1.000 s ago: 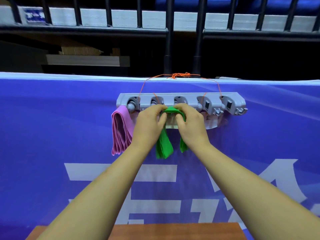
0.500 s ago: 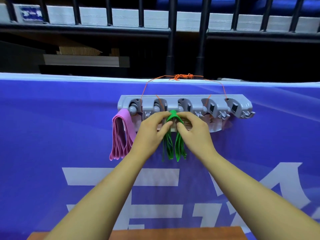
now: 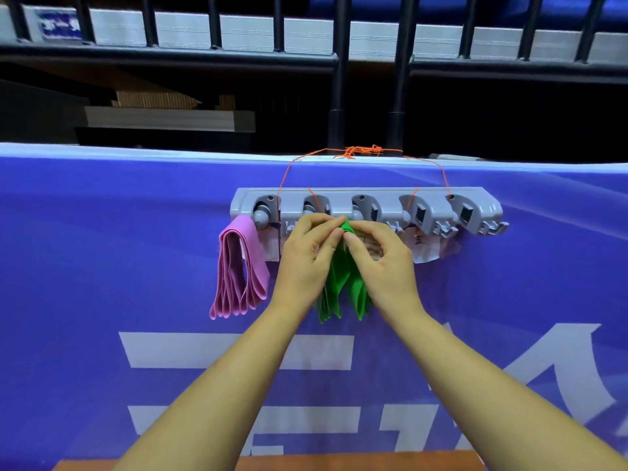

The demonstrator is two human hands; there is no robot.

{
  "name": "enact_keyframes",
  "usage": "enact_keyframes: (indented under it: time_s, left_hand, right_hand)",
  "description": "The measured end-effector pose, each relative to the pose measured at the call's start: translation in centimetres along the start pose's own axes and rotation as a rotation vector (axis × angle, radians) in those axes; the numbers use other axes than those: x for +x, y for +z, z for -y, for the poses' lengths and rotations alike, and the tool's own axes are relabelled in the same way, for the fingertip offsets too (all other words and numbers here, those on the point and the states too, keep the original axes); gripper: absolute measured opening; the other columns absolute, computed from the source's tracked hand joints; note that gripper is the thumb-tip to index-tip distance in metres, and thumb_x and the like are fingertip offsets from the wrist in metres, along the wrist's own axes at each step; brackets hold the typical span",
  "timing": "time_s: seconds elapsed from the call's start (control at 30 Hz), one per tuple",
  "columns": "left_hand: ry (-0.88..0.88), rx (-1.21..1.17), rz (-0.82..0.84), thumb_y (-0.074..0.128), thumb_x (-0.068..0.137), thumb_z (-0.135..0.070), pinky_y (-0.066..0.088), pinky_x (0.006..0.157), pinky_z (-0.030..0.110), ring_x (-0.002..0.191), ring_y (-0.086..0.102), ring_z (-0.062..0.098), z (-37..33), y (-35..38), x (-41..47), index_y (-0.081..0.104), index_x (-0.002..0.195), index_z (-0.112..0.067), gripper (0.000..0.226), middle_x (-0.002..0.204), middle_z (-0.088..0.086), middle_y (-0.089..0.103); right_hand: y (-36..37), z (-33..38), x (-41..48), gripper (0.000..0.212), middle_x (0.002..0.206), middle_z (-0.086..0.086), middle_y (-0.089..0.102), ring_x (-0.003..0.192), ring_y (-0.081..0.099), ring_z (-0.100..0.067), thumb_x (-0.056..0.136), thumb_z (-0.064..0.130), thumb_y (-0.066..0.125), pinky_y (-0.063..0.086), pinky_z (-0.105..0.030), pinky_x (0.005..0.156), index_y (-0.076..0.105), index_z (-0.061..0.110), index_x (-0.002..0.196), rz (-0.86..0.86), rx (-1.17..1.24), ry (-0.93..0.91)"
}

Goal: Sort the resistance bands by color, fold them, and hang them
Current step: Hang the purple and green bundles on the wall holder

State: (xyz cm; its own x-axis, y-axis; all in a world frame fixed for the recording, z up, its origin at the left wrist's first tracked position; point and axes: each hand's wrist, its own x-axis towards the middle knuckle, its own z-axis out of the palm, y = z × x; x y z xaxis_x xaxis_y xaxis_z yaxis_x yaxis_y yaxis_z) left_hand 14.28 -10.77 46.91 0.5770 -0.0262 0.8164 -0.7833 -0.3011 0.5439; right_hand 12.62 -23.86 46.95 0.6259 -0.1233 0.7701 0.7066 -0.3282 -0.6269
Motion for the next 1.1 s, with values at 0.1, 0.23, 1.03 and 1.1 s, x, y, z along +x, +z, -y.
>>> enact_keyframes:
  time_s: [0.1,0.23,1.03,1.1]
  left_hand:
    - [0.024,0.036,-0.009,0.053,0.098,-0.018,0.046,0.096,0.022,0.111,0.059,0.008,-0.1,0.1,-0.1,0.068,0.120,-0.015,0.027,0.114,-0.004,0.063]
    - [0.050,0.095,-0.082,0.057,0.097,-0.014,0.040,0.089,0.008,0.102,0.059,-0.003,-0.5,0.0,0.0,0.069,0.115,-0.012,0.022,0.108,-0.010,0.066]
    - [0.031,0.155,0.116,0.055,0.090,-0.002,0.048,0.099,0.022,0.115,0.059,0.004,-0.5,-1.7,-1.1,0.060,0.129,-0.020,0.044,0.125,-0.007,0.064]
    - [0.001,0.136,0.125,0.053,0.091,-0.002,0.047,0.096,0.017,0.114,0.060,0.003,-0.9,-1.7,-1.2,0.060,0.130,-0.021,0.044,0.125,-0.008,0.065]
  right_hand:
    - [0.1,-0.3,0.0,0.017,0.105,0.005,0.068,0.102,0.065,-0.011,0.093,0.020,0.062,0.053,-0.030,0.088,0.070,0.017,0.108,-0.003,-0.051,-0.038]
    - [0.1,0.3,0.3,0.016,0.102,0.002,0.067,0.097,0.061,-0.001,0.095,0.010,0.059,0.046,-0.013,0.083,0.070,0.011,0.105,-0.012,-0.104,-0.121]
    - [-1.0,0.6,-0.5,0.027,0.108,0.003,0.073,0.095,0.067,-0.009,0.094,0.008,0.055,0.052,-0.026,0.088,0.070,0.014,0.116,0.073,-0.226,-0.015]
    - [-1.1,1.0,-1.0,0.027,0.106,0.005,0.074,0.092,0.067,-0.006,0.094,0.009,0.055,0.051,-0.022,0.086,0.070,0.016,0.116,0.076,-0.243,-0.007]
